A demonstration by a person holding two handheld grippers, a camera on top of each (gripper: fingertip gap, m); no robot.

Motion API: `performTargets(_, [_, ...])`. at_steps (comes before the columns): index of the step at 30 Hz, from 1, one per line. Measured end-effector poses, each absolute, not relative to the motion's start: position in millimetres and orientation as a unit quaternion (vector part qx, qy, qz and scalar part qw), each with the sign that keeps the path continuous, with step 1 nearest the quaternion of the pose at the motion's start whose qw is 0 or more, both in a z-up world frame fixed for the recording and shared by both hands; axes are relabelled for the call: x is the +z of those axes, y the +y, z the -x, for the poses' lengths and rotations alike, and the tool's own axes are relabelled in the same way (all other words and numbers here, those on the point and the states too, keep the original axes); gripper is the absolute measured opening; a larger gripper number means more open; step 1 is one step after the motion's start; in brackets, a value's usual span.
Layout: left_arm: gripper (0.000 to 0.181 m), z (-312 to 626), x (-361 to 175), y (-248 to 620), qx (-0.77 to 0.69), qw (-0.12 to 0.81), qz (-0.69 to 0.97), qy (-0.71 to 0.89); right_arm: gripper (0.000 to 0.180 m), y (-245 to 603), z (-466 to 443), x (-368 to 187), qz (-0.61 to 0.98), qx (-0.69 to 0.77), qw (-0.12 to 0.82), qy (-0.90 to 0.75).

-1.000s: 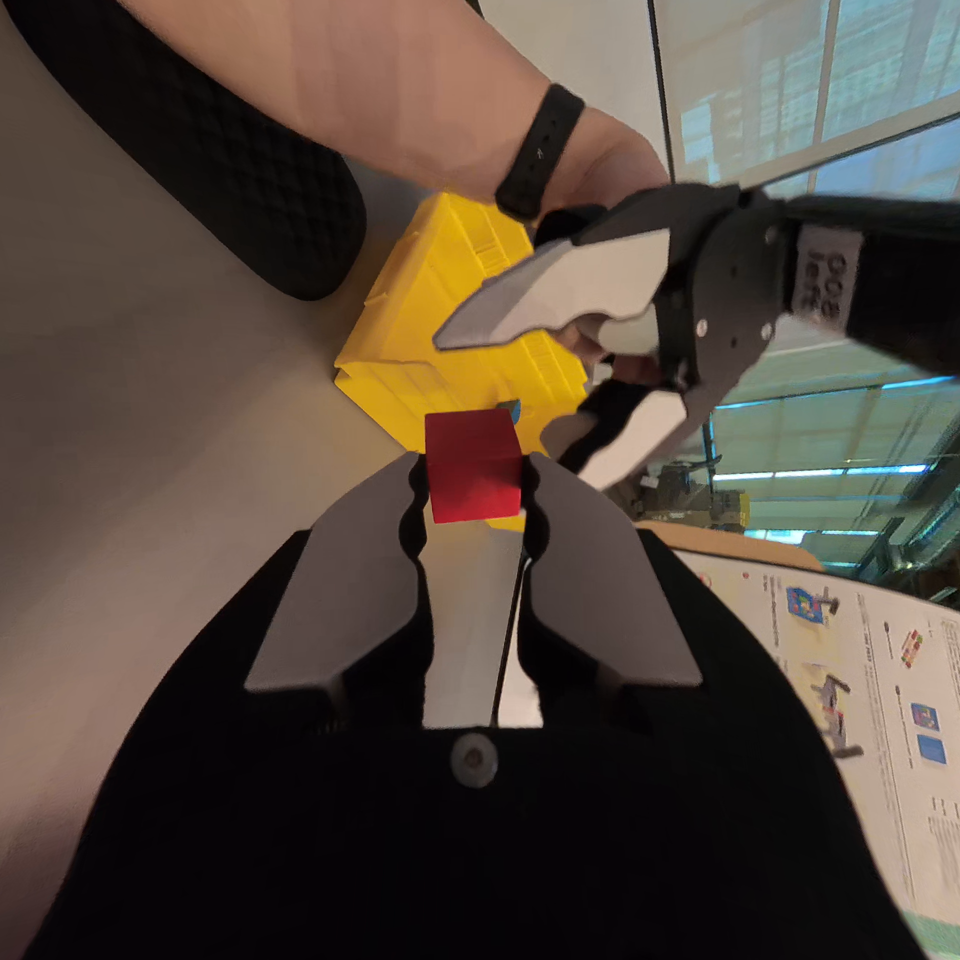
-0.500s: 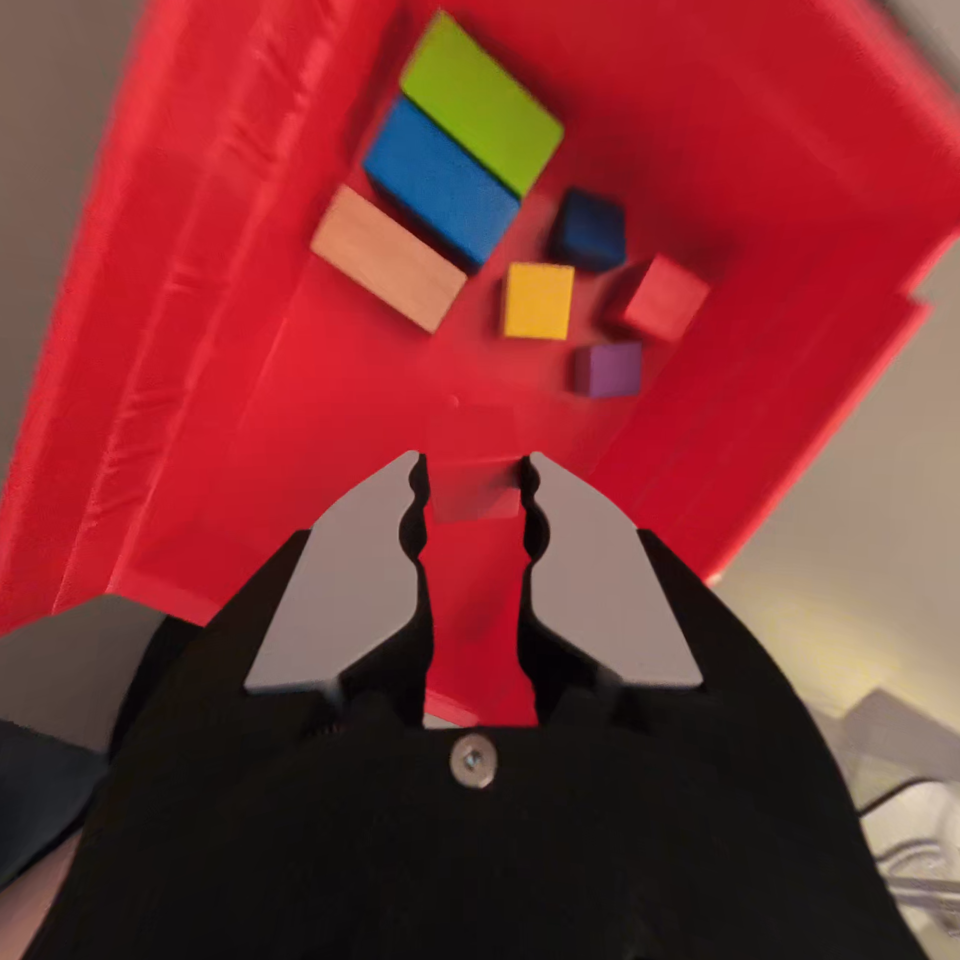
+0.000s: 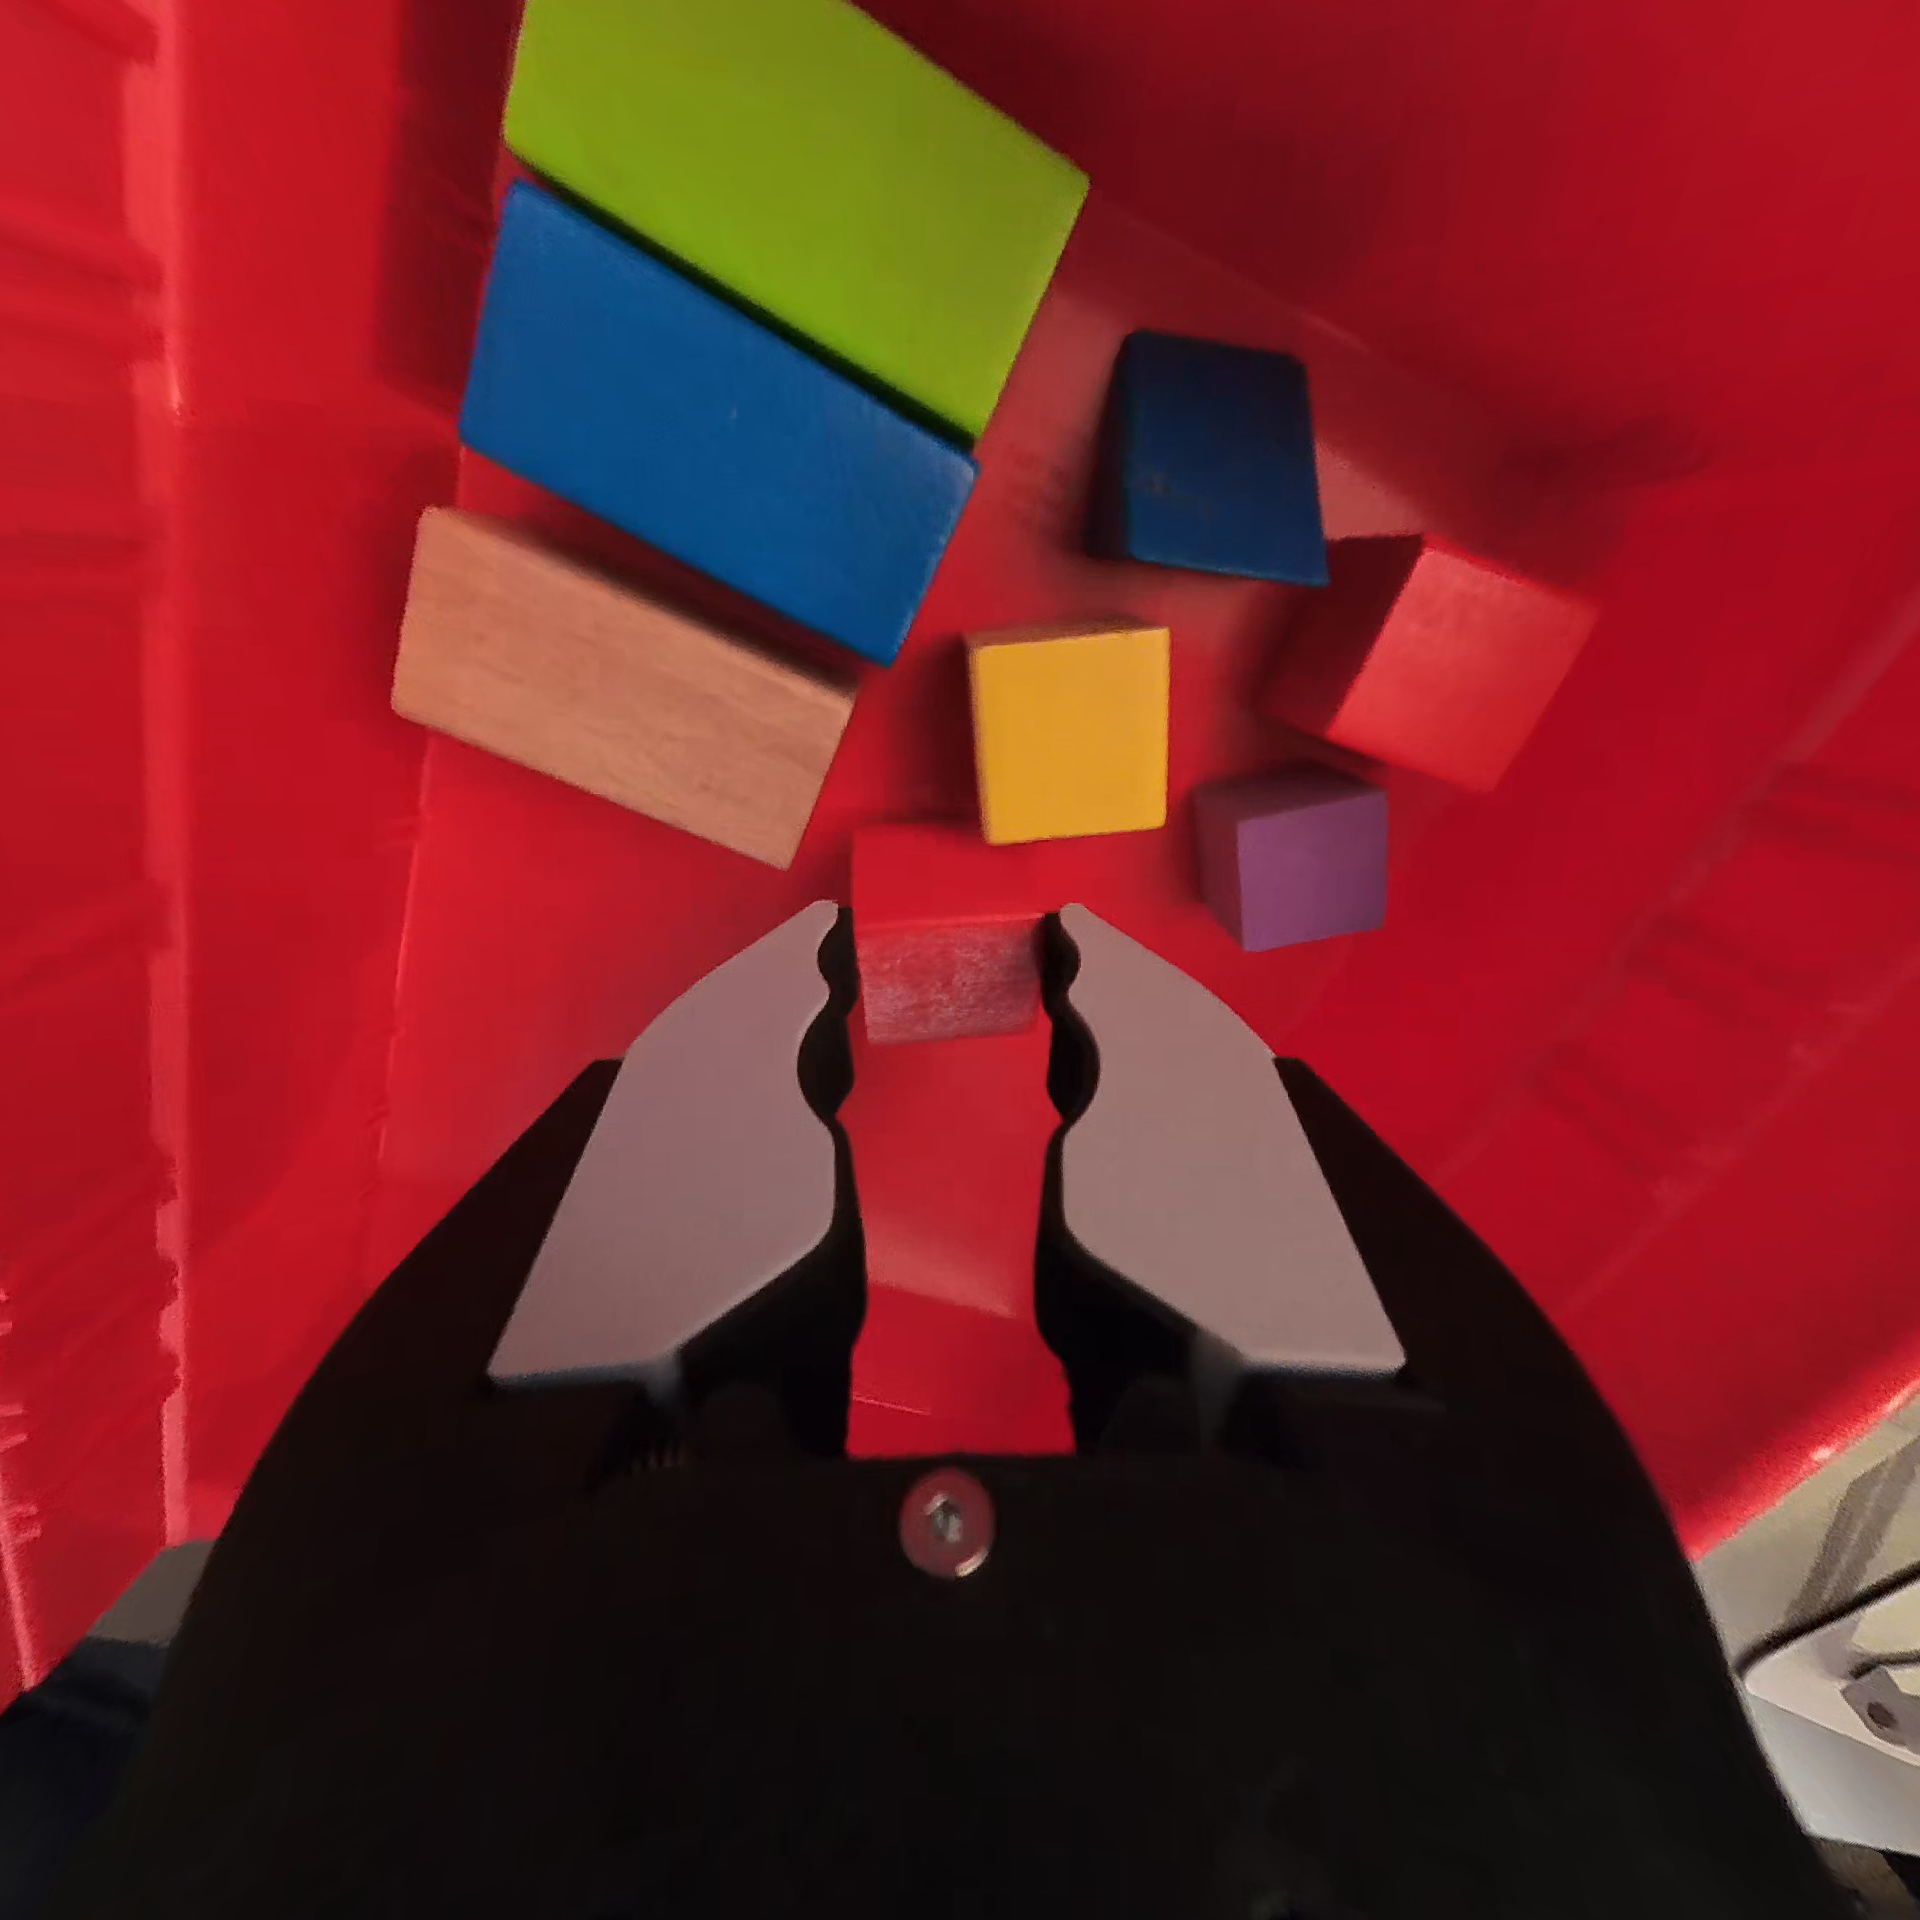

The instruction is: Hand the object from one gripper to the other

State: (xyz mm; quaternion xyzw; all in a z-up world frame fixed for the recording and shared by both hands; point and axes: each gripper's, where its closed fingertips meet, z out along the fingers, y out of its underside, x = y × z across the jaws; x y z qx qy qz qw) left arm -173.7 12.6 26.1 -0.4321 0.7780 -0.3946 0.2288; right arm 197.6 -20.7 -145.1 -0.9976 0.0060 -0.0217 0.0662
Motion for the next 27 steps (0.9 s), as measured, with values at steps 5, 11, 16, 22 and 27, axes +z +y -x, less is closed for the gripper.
performTargets(5, [0.061, 174, 22, 27, -0.374, 0.24, 0.461, 0.768, 0.035, -17, -198, -147, 0.997, -0.036, 0.065, 0.003])
performTargets(11, [0.055, 173, 20, 58, -0.328, 0.273, 0.524, 0.737, 0.035, -14, -200, -151, 0.997, -0.058, 0.054, -0.01])
performTargets(16, [0.056, 179, 14, 67, -0.299, 0.276, 0.538, 0.738, 0.039, -15, -202, -147, 0.996, -0.061, 0.058, -0.017])
performTargets(22, [0.058, 194, -11, 102, -0.212, 0.27, 0.601, 0.722, 0.045, -16, -194, -120, 0.993, -0.047, 0.101, -0.036])
performTargets(27, [0.055, 211, -66, 123, -0.127, 0.195, 0.622, 0.748, 0.045, -18, -187, -92, 0.987, -0.051, 0.141, -0.051])
